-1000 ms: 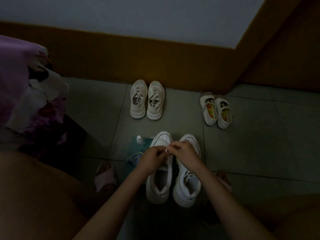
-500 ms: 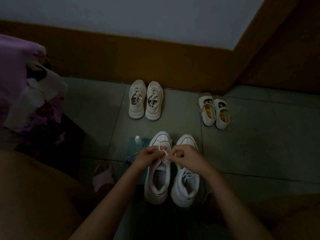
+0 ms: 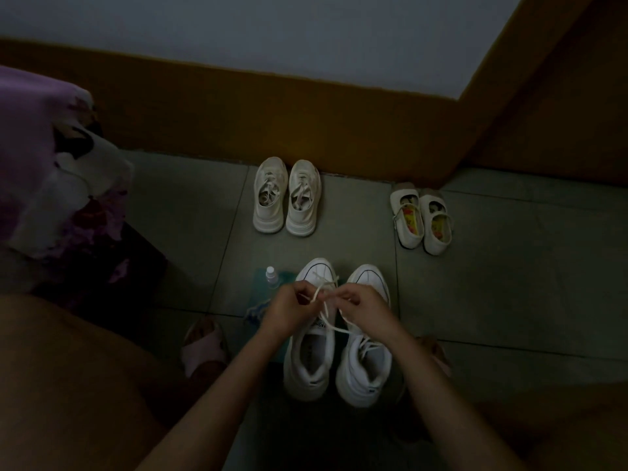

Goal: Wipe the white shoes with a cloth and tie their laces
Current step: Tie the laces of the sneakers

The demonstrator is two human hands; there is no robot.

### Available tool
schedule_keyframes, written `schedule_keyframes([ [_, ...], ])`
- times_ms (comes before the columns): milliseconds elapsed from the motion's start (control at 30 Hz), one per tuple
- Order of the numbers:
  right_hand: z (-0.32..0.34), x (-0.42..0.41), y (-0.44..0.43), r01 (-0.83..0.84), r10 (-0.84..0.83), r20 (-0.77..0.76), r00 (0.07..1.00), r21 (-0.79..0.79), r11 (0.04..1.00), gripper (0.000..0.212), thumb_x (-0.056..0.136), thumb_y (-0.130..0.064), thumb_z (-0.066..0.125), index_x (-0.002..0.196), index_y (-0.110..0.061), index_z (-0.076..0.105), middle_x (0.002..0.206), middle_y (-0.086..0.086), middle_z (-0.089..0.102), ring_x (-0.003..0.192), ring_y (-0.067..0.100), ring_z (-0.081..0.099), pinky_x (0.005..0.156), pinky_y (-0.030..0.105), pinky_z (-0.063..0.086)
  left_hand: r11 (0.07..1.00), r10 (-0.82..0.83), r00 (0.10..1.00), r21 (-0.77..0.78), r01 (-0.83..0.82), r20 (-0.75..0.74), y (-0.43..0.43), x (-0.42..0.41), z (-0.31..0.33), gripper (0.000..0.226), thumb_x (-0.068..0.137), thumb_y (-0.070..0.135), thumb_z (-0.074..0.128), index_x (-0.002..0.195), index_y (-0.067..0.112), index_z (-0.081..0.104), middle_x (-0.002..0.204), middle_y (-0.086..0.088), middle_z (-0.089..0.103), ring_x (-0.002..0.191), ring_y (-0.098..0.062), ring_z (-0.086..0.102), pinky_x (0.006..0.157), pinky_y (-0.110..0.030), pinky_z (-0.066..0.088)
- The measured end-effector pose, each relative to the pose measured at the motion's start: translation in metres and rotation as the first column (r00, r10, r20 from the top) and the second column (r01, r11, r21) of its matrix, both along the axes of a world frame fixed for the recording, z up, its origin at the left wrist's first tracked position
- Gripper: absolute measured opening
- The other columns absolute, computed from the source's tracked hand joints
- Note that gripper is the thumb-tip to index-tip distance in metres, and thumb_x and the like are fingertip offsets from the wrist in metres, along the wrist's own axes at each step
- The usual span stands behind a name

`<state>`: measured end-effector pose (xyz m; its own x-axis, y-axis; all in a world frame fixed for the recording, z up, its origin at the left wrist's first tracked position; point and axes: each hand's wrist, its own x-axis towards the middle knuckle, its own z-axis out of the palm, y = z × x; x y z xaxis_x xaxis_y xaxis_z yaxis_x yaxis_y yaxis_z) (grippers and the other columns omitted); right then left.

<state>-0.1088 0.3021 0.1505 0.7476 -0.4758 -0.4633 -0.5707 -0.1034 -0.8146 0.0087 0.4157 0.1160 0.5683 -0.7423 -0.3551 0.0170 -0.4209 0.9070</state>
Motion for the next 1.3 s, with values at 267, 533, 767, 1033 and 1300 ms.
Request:
schedule_keyframes([
  [267,-0.015,0.008,0.001,0.026,-0.026,0.004,1.0,0.103,0.994,0.03,0.09,0.005,0.049,0.113,-0.007,0.064,0.071,-0.005,0.065,0.056,0.008,0.057,0.053,0.02,0.046,0.995,0.094,0.992,-0.036,-0.091,0.086,0.002,-0.008,0.003,0.029,0.077,-0.001,0.067,0.067,0.025,0.063,0.066,0.001,0.068,0.065,-0.014,0.066,0.068,-0.034,0.054],
  [533,-0.015,0.008,-0.007,0.033,-0.044,0.044,0.998,0.231,0.972,0.022,0.082,0.003,0.065,0.103,-0.001,0.064,0.076,0.0,0.066,0.06,0.005,0.062,0.054,0.016,0.044,0.975,0.187,0.974,-0.095,-0.2,-0.131,0.003,-0.012,0.005,0.026,0.073,-0.013,0.069,0.07,0.012,0.063,0.058,0.01,0.067,0.058,0.003,0.062,0.061,-0.012,0.05],
  [767,-0.01,0.013,-0.015,-0.046,0.044,-0.025,0.999,-0.079,0.996,0.012,0.078,-0.001,0.067,0.086,-0.01,0.068,0.075,-0.001,0.059,0.06,-0.002,0.057,0.058,0.014,0.042,0.971,0.195,0.959,-0.097,-0.218,-0.204,0.003,-0.011,0.003,0.026,0.07,-0.011,0.072,0.07,0.014,0.065,0.069,0.001,0.068,0.064,-0.006,0.064,0.067,-0.021,0.054],
  [1033,-0.006,0.007,-0.043,-0.201,0.086,-0.216,0.973,-0.599,0.775,0.022,0.078,0.0,0.055,0.078,-0.018,0.068,0.097,0.003,0.057,0.102,0.02,0.047,0.087,0.035,0.041,0.972,0.199,0.955,-0.08,-0.221,-0.221,0.004,-0.012,0.0,0.025,0.071,-0.008,0.073,0.068,0.015,0.066,0.073,-0.004,0.07,0.071,-0.014,0.064,0.073,-0.029,0.053],
  [1300,0.001,-0.01,-0.064,0.042,-0.096,-0.102,0.99,-0.436,0.899,0.042,0.075,0.014,0.049,0.081,-0.022,0.07,0.099,0.006,0.067,0.096,0.025,0.061,0.082,0.034,0.051,0.969,0.207,0.941,-0.074,-0.234,-0.27,0.006,-0.01,0.001,0.025,0.073,-0.012,0.069,0.072,0.013,0.065,0.072,0.001,0.069,0.068,-0.008,0.064,0.074,-0.027,0.053],
])
